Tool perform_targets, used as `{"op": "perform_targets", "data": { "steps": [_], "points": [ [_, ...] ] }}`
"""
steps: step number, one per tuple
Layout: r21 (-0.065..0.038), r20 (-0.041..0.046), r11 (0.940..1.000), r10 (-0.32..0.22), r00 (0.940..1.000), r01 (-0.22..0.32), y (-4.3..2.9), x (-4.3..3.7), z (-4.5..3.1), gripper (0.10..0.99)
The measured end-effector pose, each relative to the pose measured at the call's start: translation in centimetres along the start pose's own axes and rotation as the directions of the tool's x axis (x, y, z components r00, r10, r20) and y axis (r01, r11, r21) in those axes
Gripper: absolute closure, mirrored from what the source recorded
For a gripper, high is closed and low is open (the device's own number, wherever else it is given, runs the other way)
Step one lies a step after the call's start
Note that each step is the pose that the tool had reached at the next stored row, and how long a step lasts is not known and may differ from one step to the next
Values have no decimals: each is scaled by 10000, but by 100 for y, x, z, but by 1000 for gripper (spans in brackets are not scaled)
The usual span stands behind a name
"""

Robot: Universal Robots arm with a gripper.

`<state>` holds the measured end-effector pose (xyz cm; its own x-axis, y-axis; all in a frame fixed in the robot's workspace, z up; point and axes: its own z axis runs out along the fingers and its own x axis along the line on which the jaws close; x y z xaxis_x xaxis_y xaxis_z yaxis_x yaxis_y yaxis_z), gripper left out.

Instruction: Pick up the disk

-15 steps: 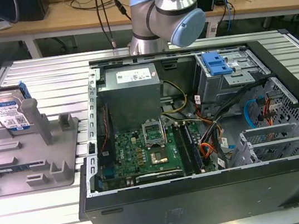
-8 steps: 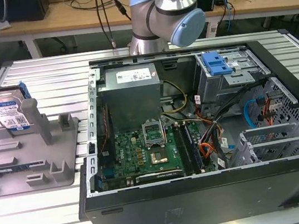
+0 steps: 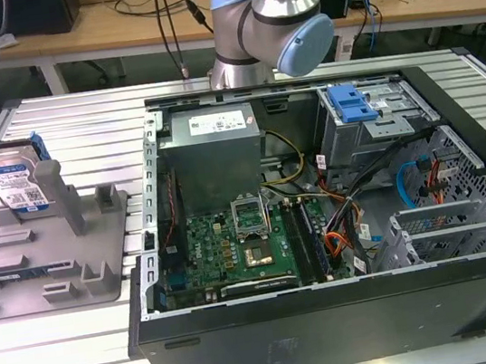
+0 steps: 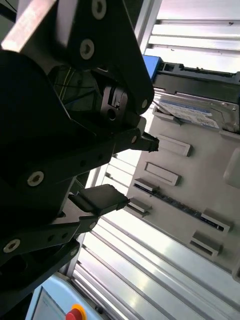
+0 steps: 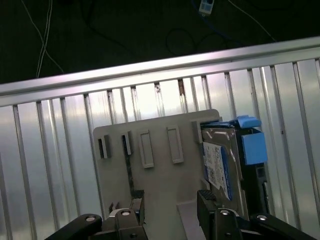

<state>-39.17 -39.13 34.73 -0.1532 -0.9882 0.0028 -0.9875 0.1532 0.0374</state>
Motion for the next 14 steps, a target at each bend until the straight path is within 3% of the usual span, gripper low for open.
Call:
{"op": "perform_targets", "data": {
  "steps": [4, 7, 8, 9, 14],
  "points": [
    [6, -6, 9999, -167, 9999, 167, 24, -91, 1, 545],
    [10, -39, 9997, -232, 9997, 232, 66, -317, 1, 545],
    [14, -56, 9997, -243, 9997, 243, 86, -449, 3, 545],
    [18, -66, 9996, -273, 9996, 273, 97, -512, 2, 545],
    [35, -113, 9989, -470, 9988, 470, 127, -690, 3, 545]
  ]
}}
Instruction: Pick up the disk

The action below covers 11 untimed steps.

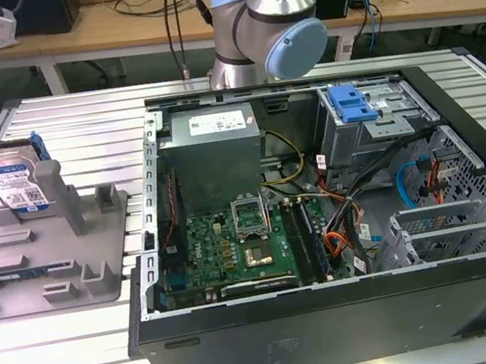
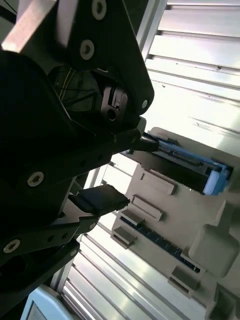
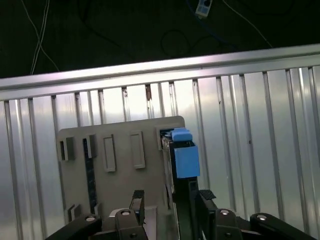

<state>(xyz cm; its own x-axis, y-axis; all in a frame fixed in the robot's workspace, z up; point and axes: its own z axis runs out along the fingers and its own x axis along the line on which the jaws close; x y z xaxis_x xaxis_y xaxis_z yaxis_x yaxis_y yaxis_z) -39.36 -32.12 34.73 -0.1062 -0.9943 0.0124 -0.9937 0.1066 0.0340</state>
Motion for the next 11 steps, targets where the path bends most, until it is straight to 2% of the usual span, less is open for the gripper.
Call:
{"op": "perform_targets", "data": {
  "steps": [1, 2, 6, 8, 11],
  "points": [
    [1, -8, 10000, -18, 10000, 18, 16, -51, 0, 545],
    [3, -18, 10000, -17, 10000, 17, 43, -67, 1, 545],
    [4, -48, 10000, -64, 10000, 64, 131, -63, 8, 545],
    [10, -51, 9998, -196, 9998, 196, 136, -62, 17, 545],
    [20, -68, 9976, -691, 9976, 691, 137, -63, 30, 545]
  ]
}}
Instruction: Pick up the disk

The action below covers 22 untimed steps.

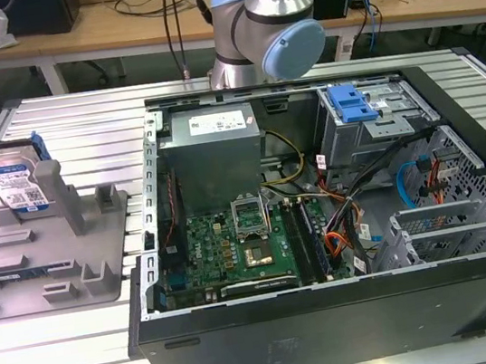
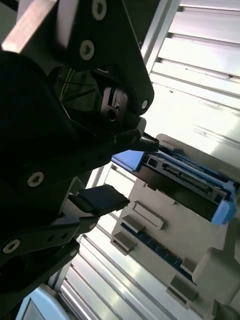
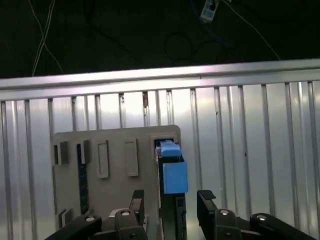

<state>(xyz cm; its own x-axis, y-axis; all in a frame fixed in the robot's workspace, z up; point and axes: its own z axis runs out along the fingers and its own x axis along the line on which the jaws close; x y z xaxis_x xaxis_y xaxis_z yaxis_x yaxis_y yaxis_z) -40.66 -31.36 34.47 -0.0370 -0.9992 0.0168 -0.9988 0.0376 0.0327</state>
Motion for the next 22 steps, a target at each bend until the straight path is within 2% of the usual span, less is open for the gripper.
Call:
{"op": "perform_targets", "data": {
  "steps": [2, 3, 6, 7, 8, 16, 22],
  "points": [
    [7, -17, 9988, -482, 9988, 482, 0, 0, 9, 545],
    [10, -19, 9985, -542, 9985, 542, 10, 0, 14, 545],
    [66, -20, 9985, -547, 9985, 547, 129, 3, 41, 545],
    [118, -21, 9984, -559, 9984, 559, 161, 2, 56, 545],
    [160, -22, 9982, -580, 9983, 581, 167, -3, 63, 545],
    [182, -25, 9980, -613, 9981, 613, 168, -11, 96, 545],
    [177, -17, 9992, -354, 9994, 354, 110, -14, 145, 545]
  ]
}}
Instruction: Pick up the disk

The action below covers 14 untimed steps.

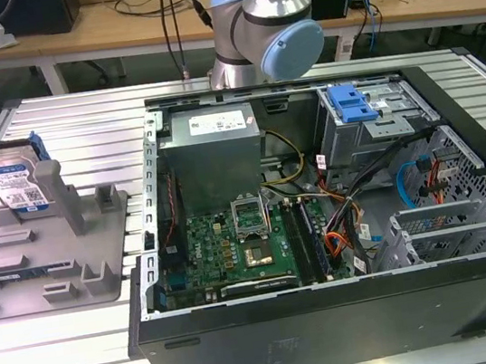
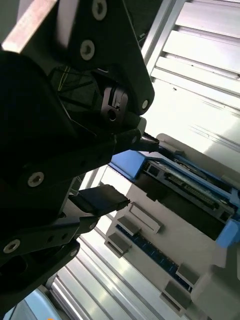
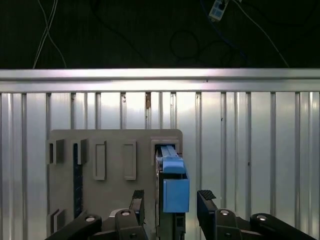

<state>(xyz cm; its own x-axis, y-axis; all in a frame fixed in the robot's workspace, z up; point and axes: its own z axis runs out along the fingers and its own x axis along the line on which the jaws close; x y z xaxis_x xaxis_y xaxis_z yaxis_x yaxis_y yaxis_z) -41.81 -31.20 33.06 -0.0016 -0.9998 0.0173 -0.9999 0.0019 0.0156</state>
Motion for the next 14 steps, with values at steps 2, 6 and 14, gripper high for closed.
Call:
{"op": "perform_targets", "data": {
  "steps": [2, 6, 14],
  "points": [
    [-1, -6, 10000, 2, 10000, -2, -1, -2, 23, 545],
    [-1, -20, 10000, 3, 10000, -3, 29, -28, 69, 545],
    [-2, -31, 10000, 6, 10000, -6, 56, -37, 135, 545]
  ]
}}
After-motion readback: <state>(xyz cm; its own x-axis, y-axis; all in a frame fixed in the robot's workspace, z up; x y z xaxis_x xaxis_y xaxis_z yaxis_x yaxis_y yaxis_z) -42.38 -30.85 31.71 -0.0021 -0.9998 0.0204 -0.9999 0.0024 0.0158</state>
